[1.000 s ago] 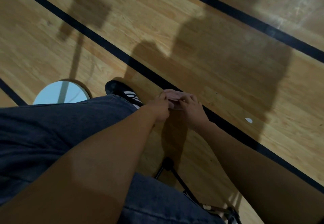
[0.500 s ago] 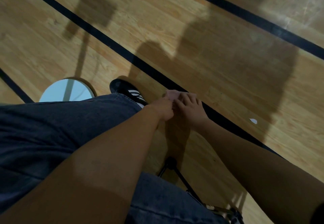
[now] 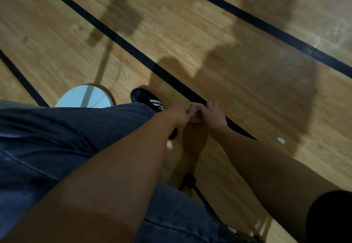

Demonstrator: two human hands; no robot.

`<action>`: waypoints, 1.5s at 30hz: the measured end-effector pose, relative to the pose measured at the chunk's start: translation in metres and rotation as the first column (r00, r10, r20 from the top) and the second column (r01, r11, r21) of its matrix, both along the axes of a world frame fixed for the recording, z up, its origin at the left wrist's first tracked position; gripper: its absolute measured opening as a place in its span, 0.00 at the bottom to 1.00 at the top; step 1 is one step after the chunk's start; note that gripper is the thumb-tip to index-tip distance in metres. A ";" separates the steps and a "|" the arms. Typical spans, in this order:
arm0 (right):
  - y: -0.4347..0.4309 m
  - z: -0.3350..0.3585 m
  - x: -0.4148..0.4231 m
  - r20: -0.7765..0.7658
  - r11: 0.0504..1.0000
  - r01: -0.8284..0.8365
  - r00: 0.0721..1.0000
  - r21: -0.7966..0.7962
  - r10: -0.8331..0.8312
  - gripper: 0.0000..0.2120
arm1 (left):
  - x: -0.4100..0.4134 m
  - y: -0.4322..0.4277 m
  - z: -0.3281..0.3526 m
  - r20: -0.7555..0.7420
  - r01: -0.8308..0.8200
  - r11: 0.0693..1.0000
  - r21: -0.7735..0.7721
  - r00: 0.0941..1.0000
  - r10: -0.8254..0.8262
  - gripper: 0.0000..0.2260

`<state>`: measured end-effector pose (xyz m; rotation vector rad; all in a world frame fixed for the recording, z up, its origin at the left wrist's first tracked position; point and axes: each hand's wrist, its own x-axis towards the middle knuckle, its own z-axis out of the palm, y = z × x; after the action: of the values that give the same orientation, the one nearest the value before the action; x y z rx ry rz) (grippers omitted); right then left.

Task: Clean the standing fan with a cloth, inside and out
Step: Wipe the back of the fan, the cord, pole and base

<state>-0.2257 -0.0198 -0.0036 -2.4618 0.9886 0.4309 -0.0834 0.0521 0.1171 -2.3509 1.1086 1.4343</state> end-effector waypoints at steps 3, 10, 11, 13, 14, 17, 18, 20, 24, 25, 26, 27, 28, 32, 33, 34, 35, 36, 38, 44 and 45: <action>-0.003 0.013 0.004 0.040 0.956 0.235 0.968 0.177 -0.246 0.07 | 0.015 0.005 0.011 0.016 0.019 1.000 0.007 1.000 -0.019 0.11; 0.003 0.068 0.001 0.095 0.628 0.381 0.803 0.678 -0.589 0.06 | 0.041 0.010 0.051 0.163 -0.051 0.999 0.009 0.985 0.049 0.11; 0.003 0.077 0.004 0.121 0.591 0.359 0.776 0.723 -0.619 0.06 | 0.044 0.009 0.060 0.160 -0.058 0.998 0.010 0.986 0.056 0.10; 0.002 0.105 0.014 0.211 0.579 0.287 0.737 0.763 -0.643 0.06 | 0.052 0.010 0.086 0.129 -0.142 0.989 -0.051 0.981 0.148 0.08; 0.001 0.121 0.021 0.264 0.594 0.248 0.722 0.765 -0.640 0.04 | 0.057 0.010 0.099 0.122 -0.148 0.983 -0.108 0.980 0.161 0.11; -0.002 0.168 0.047 0.372 0.600 0.149 0.662 0.786 -0.651 0.06 | 0.076 0.011 0.137 0.062 -0.272 0.918 -0.289 0.951 0.302 0.11; -0.003 0.186 0.056 0.393 0.598 0.123 0.646 0.792 -0.654 0.08 | 0.082 0.015 0.152 0.013 -0.339 0.886 -0.318 0.932 0.361 0.09; -0.005 0.216 0.073 0.404 0.525 0.038 0.591 0.850 -0.698 0.09 | 0.094 0.019 0.177 -0.123 -0.487 0.796 -0.360 0.870 0.478 0.07; 0.001 0.278 0.101 0.451 0.428 -0.175 0.529 0.887 -0.719 0.10 | 0.116 0.043 0.231 -0.430 -0.705 0.564 -0.431 0.710 0.558 0.09; 0.004 0.294 0.108 0.480 0.428 -0.228 0.535 0.874 -0.695 0.11 | 0.122 0.051 0.249 -0.506 -0.744 0.499 -0.443 0.668 0.546 0.11; 0.006 0.305 0.111 0.504 0.425 -0.276 0.543 0.862 -0.671 0.12 | 0.125 0.058 0.261 -0.568 -0.767 0.460 -0.448 0.641 0.516 0.12; 0.011 0.320 0.119 0.534 0.420 -0.330 0.549 0.845 -0.643 0.13 | 0.129 0.068 0.277 -0.615 -0.782 0.424 -0.456 0.622 0.485 0.14; 0.013 0.330 0.122 0.551 0.411 -0.367 0.553 0.834 -0.625 0.13 | 0.132 0.076 0.288 -0.653 -0.792 0.402 -0.460 0.608 0.451 0.14; 0.037 0.378 0.148 0.587 0.394 -0.436 0.569 0.809 -0.576 0.13 | 0.149 0.118 0.326 -0.709 -0.816 0.256 -0.519 0.577 0.405 0.09; 0.046 0.390 0.156 0.597 0.391 -0.452 0.579 0.802 -0.555 0.13 | 0.154 0.132 0.334 -0.706 -0.814 0.209 -0.542 0.576 0.412 0.08; 0.053 0.400 0.162 0.606 0.387 -0.468 0.589 0.795 -0.534 0.13 | 0.159 0.143 0.339 -0.706 -0.812 0.173 -0.558 0.574 0.415 0.08; 0.060 0.409 0.167 0.616 0.379 -0.486 0.594 0.787 -0.517 0.13 | 0.162 0.153 0.344 -0.705 -0.807 0.142 -0.573 0.573 0.418 0.08; 0.067 0.417 0.172 0.628 0.363 -0.514 0.599 0.778 -0.497 0.14 | 0.166 0.162 0.349 -0.703 -0.802 0.117 -0.586 0.575 0.418 0.08; 0.087 0.435 0.183 0.654 0.334 -0.564 0.610 0.755 -0.448 0.14 | 0.171 0.186 0.359 -0.683 -0.774 0.059 -0.630 0.589 0.432 0.08; 0.149 0.483 0.219 0.795 0.588 -0.574 0.566 0.570 -0.219 0.14 | 0.174 0.252 0.391 -0.622 -0.666 -0.056 -0.744 0.658 0.425 0.07; 0.156 0.485 0.224 0.801 0.594 -0.572 0.555 0.565 -0.227 0.13 | 0.172 0.259 0.394 -0.632 -0.667 -0.070 -0.741 0.659 0.408 0.06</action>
<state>-0.0021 0.1359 0.4816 -1.5492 0.0065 -0.2393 0.0889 0.3112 0.5113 -4.1380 1.4552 1.2992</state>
